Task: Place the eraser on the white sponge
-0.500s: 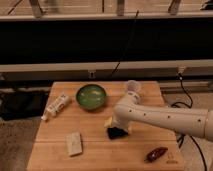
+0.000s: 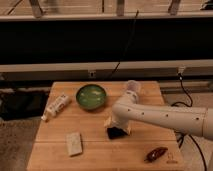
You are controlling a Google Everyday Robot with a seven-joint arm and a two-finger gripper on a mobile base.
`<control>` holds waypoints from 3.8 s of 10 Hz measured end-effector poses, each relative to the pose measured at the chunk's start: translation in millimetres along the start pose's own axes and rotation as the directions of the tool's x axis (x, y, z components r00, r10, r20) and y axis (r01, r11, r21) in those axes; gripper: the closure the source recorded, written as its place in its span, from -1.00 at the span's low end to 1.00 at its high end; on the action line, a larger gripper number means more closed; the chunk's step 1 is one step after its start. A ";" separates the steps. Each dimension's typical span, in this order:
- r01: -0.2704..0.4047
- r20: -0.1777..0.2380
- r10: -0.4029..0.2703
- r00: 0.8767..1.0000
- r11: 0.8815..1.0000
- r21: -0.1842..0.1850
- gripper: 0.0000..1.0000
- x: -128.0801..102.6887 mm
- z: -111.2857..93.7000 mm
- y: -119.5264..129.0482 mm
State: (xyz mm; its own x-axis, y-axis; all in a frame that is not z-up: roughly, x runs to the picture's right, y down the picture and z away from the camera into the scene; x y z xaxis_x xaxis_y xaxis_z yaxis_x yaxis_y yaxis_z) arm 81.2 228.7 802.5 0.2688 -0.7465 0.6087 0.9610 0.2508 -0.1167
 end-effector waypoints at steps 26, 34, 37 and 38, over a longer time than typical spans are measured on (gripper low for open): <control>-0.413 0.100 0.414 0.905 0.910 -0.030 0.80 -5.5 14.5 24.7; -0.137 0.150 0.131 0.980 0.990 0.025 1.00 -22.6 -26.3 -44.3; 0.017 0.163 -0.024 0.986 0.999 0.044 1.00 -36.5 -39.7 -79.6; 0.060 0.164 -0.068 0.984 0.997 0.050 1.00 -43.5 -41.9 -91.5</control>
State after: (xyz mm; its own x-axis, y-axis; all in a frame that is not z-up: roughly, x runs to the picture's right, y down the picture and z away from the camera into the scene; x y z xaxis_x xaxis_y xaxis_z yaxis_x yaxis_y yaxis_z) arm -15.7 212.4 753.8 0.1885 -0.6503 0.7359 0.9710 0.2356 -0.0405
